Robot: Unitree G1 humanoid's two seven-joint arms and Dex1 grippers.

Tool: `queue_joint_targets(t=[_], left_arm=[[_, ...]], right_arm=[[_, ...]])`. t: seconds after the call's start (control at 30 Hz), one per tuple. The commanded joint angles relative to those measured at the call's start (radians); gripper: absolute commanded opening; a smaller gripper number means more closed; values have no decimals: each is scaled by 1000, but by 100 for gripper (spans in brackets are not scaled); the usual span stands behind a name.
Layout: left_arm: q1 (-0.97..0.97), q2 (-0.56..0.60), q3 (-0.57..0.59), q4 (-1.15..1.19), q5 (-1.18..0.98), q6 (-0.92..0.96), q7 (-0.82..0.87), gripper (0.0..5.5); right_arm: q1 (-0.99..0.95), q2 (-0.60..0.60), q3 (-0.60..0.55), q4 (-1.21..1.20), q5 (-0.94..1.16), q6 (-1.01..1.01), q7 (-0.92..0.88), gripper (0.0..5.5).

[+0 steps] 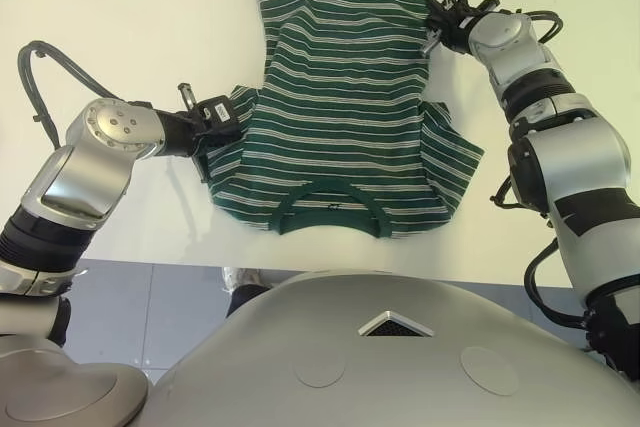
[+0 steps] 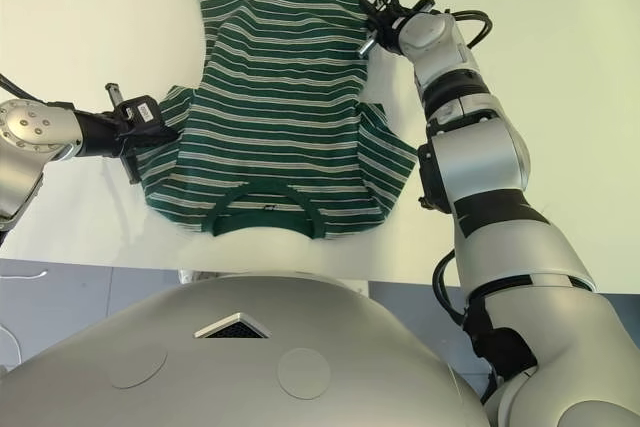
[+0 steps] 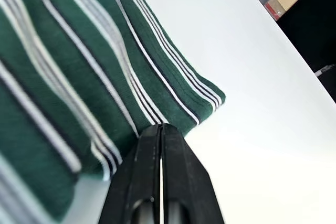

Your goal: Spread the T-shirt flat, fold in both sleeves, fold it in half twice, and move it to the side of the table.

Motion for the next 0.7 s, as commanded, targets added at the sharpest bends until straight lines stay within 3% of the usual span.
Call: queue_joint_targets(t=[0.03, 0.1, 0.2, 0.3, 0.43, 0.53, 0.7], left_arm=[[88, 18, -38, 60, 45, 41, 5, 3], [69, -19, -24, 60, 36, 49, 25, 3], [-11, -160, 90, 83, -41, 76, 107, 3], [-73, -292, 365, 43, -271, 248, 141, 54], [45, -206, 620, 12, -431, 411, 73, 115], [108, -162, 679, 78, -437, 436, 57, 141], [149, -184, 622, 234, -381, 353, 68, 141]], right_arm=[[-24, 4, 4, 22, -43, -28, -14, 0], [-31, 26, -12, 15, -43, -64, -11, 0], [-61, 34, -80, -11, 8, -142, -33, 0], [-61, 33, -177, -136, 127, -168, 110, 0], [333, -4, -160, -871, 304, 137, 330, 0], [588, -26, -149, -1251, 349, 333, 311, 0], [652, -13, -146, -1430, 348, 485, 276, 0]])
